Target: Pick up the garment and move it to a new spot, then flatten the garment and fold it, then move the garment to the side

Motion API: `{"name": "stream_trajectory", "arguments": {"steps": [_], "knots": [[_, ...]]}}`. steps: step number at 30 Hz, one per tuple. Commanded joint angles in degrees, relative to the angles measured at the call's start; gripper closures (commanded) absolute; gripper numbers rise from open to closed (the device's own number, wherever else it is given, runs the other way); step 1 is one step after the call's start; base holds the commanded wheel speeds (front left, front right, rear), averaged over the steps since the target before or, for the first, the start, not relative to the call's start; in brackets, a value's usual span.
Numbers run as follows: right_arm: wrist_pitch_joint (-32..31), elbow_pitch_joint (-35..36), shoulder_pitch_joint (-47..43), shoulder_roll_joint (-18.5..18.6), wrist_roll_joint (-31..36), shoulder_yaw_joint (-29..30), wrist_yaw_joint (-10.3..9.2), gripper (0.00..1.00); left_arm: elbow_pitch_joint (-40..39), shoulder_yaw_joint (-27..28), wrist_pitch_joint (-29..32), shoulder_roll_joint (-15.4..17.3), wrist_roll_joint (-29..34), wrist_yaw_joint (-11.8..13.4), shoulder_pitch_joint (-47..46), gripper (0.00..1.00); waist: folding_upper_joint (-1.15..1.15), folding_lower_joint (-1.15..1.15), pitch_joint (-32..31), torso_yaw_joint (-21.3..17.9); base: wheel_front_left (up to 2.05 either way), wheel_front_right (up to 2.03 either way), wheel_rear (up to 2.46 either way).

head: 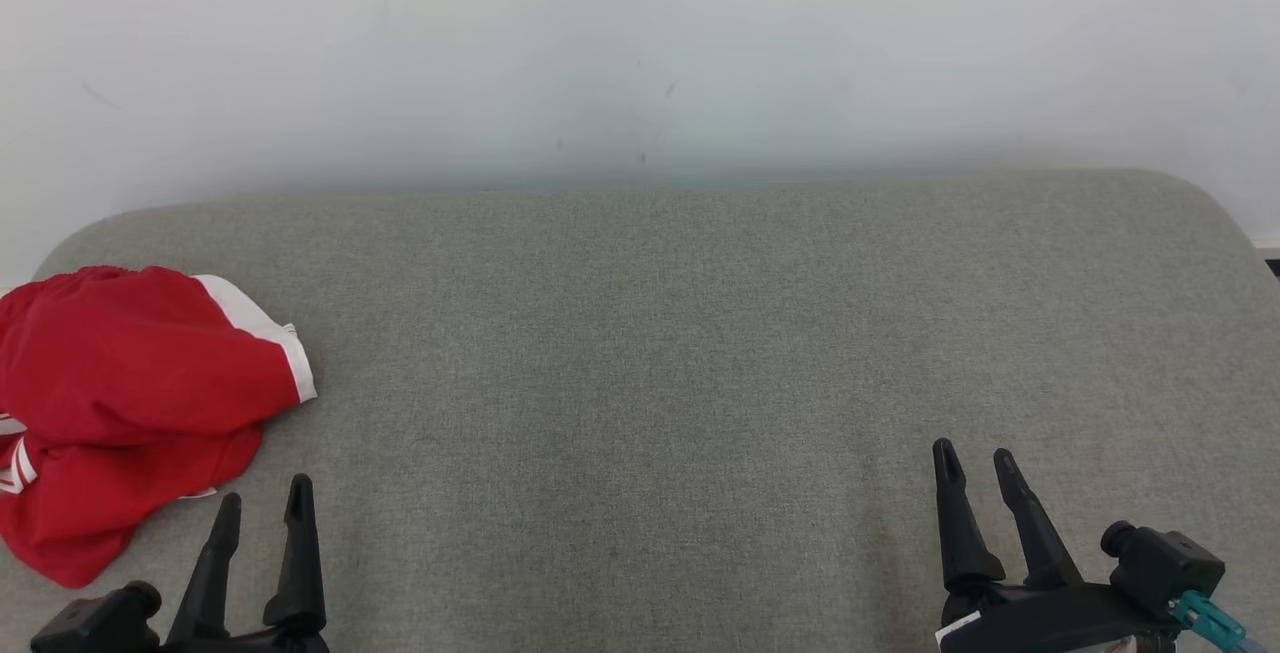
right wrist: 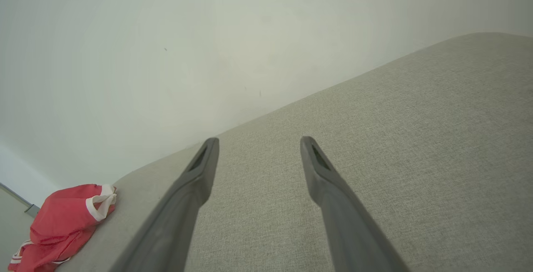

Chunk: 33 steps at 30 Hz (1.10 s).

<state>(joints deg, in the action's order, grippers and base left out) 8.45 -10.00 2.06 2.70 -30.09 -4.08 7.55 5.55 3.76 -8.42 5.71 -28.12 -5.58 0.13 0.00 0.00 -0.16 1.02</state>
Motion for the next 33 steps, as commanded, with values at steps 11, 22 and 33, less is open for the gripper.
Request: {"name": "stream_trajectory", "arguments": {"steps": [11,22,33], "knots": [[2.0,0.9,-0.4,0.2,8.3,-0.8,-0.08,0.00,-0.5,-0.2,-2.0,0.7,6.0,-0.7,0.4,0.00,0.00,0.00,-0.2,0.4,0.00,0.00,0.00],[3.3,1.5,-1.1,0.2,14.1,-1.2,-0.09,0.00,-1.2,-0.5,-3.3,1.6,10.1,-1.2,1.0,0.00,0.00,0.00,-0.7,0.9,0.00,0.00,0.00],[3.9,2.2,-2.5,0.2,19.7,-1.7,-0.10,0.00,-1.2,-1.2,-4.6,2.7,14.3,-1.3,2.4,0.00,0.00,0.00,-1.4,1.2,0.00,0.00,0.00]]}}
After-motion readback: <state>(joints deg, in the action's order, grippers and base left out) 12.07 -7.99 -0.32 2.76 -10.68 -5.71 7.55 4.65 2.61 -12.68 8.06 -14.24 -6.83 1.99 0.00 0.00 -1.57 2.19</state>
